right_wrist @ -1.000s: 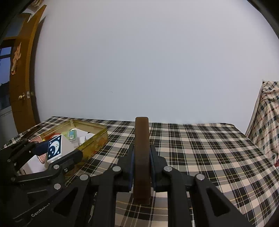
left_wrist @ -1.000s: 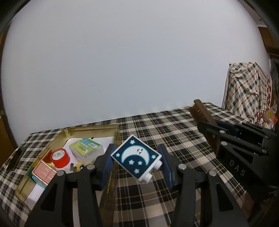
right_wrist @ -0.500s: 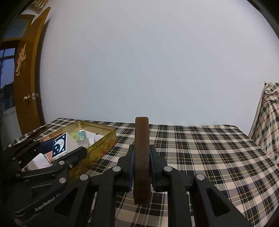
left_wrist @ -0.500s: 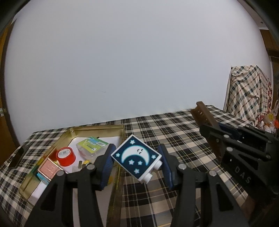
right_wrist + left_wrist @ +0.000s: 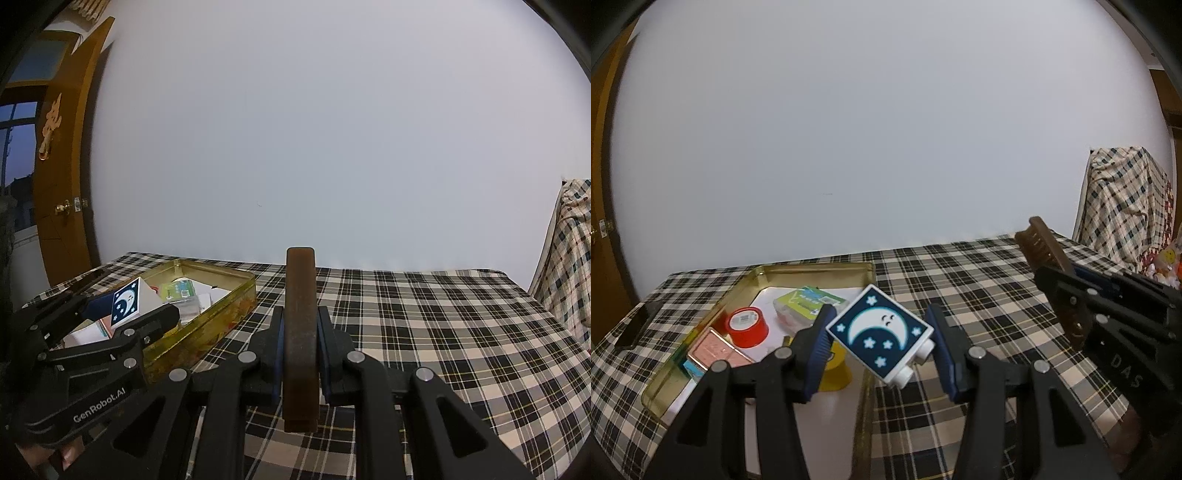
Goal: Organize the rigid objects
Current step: 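Carry the moon-print block with the left gripper while the right carries the brown bar to the tray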
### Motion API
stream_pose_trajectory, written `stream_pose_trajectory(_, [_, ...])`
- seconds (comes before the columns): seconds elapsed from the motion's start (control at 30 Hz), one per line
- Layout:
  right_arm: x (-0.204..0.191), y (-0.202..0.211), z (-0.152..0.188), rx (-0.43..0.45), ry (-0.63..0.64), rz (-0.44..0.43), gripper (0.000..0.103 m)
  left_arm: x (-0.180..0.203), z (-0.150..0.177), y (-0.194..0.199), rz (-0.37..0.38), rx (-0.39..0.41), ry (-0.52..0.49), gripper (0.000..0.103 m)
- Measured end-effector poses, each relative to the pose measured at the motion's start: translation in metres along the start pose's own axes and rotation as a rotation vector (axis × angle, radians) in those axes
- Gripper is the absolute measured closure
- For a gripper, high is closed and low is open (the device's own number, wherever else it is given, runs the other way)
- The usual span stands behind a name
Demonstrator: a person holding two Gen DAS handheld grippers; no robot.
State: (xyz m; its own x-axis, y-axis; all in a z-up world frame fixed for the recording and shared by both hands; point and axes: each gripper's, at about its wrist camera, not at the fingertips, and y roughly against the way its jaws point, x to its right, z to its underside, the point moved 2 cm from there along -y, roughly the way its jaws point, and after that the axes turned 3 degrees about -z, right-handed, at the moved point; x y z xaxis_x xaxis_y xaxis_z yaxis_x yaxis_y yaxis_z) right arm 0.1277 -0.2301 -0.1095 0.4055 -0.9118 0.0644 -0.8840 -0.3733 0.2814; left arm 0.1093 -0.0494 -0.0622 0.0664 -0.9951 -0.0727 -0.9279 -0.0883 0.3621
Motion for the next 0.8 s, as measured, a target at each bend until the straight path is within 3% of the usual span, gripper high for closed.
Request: stream_pose_trajectory(0.8, [-0.027,0.000,-0.002,0.013,0.022,-0.058,0.086,-0.026,0.001,0.005,-0.055,0.015,0.035,0.054])
